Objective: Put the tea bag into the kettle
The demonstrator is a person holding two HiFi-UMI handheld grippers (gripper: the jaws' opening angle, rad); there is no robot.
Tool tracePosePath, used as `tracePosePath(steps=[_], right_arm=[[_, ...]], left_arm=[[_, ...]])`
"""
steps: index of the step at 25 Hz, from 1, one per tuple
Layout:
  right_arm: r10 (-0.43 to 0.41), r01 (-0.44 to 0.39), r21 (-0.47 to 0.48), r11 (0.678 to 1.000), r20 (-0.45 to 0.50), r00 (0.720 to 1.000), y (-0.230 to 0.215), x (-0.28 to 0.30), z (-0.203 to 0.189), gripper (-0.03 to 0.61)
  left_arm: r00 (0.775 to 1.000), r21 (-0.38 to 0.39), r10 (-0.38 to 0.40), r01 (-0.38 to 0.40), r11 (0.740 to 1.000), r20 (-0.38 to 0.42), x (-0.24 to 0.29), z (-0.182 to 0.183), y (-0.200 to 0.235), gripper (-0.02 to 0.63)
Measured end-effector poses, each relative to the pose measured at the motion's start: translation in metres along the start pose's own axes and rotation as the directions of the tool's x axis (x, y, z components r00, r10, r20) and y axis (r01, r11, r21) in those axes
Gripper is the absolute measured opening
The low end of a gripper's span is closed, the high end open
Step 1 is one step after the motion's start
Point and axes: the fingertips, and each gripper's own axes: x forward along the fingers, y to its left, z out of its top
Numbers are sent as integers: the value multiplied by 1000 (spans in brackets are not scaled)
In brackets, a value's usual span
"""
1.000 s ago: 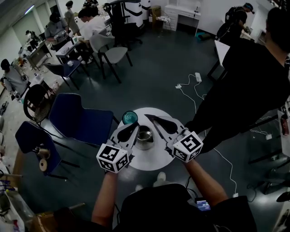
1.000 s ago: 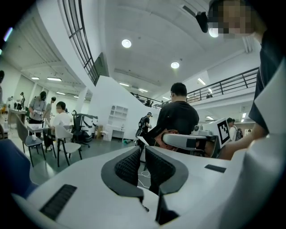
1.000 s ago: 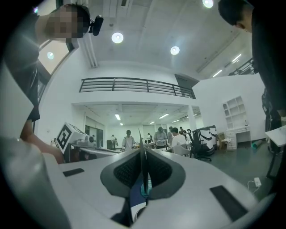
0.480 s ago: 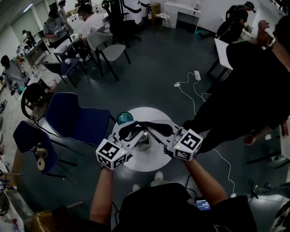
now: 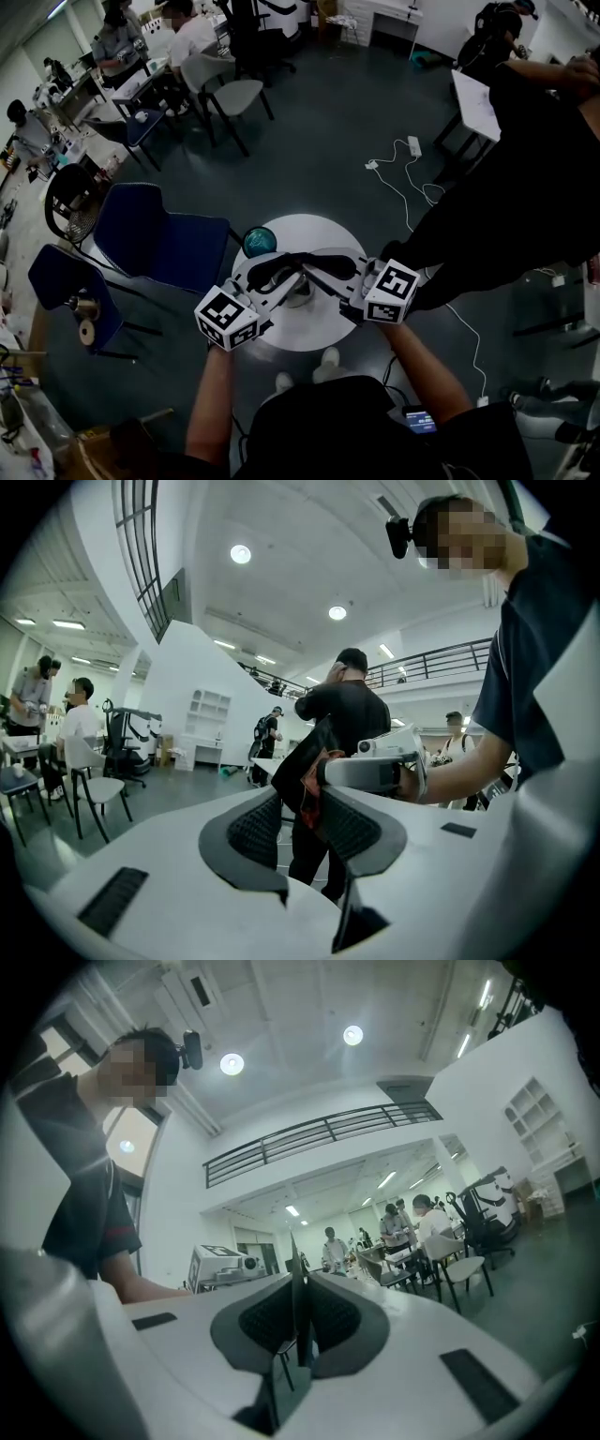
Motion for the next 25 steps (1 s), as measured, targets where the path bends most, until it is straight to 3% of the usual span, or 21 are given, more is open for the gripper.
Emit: tracePosePath(steps=[7, 16, 25], right_arm=[[121, -118, 94, 988, -26, 992, -4, 3, -7, 35], [102, -99, 84, 992, -36, 994, -13, 12, -24, 35], [88, -84, 68, 994, -59, 994, -26, 12, -28, 37]], left_arm=[[998, -40, -57, 58, 998, 14, 2, -4, 0, 110], [999, -38, -42, 43, 998, 4, -2, -19, 5, 37], [999, -49, -42, 42, 998, 0, 2, -21, 16, 35]])
